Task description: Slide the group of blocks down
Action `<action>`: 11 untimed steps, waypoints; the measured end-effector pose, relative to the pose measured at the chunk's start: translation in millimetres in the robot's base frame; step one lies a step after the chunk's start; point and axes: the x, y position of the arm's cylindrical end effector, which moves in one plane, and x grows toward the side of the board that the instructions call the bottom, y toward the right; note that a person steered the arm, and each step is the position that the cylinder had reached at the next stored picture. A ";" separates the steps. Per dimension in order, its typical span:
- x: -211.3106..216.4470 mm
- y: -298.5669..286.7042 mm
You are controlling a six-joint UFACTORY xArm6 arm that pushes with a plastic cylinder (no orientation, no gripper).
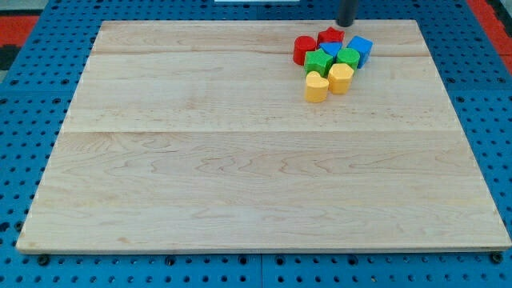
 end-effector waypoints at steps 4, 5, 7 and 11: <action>16.4 -0.5; 41.9 0.8; 41.1 0.8; 111.8 -74.5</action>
